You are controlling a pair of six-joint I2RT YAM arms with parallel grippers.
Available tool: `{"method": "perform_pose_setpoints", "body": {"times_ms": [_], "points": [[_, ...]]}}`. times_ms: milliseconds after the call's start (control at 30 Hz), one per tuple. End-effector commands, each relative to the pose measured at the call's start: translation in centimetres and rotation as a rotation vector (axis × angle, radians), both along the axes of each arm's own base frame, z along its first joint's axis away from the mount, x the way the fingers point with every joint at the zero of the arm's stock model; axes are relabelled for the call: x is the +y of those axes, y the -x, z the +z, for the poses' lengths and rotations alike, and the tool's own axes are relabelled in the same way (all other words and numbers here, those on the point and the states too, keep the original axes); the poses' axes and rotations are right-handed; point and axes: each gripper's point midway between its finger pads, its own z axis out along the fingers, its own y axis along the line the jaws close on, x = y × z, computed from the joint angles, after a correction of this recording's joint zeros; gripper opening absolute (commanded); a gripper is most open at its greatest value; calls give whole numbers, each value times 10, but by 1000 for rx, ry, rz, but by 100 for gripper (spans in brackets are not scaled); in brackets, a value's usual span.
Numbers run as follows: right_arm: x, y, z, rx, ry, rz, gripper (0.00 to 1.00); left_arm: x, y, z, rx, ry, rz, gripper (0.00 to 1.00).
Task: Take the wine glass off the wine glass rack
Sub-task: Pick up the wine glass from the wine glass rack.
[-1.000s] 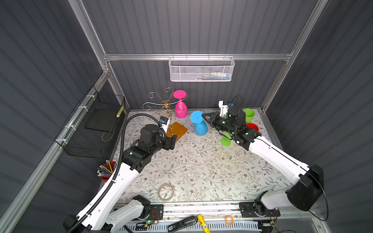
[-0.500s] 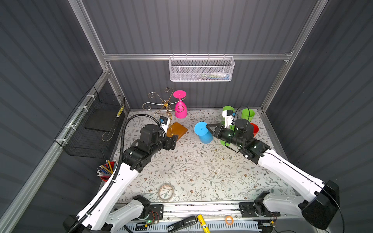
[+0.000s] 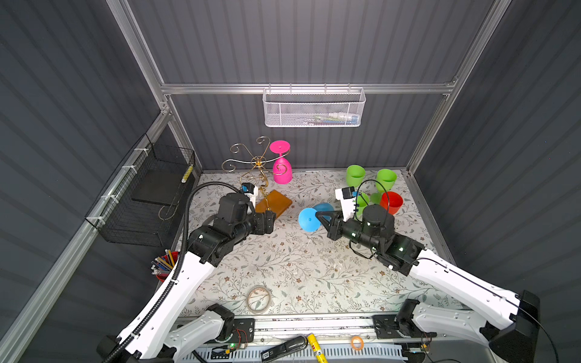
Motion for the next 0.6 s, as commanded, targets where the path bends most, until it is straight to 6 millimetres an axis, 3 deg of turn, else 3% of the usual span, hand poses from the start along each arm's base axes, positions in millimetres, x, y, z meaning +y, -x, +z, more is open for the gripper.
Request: {"method": "perform_pose_setpoints", "body": {"times_ms": [0, 267, 567], "points": [[8, 6, 0, -179, 106, 24, 0, 3, 15, 3, 68, 111, 59, 85], [31, 29, -17, -400, 238, 83, 0, 1, 29, -15, 198, 261, 144, 81], [65, 41, -41, -601, 400, 90, 0, -2, 40, -45, 368, 388, 262, 78]]}}
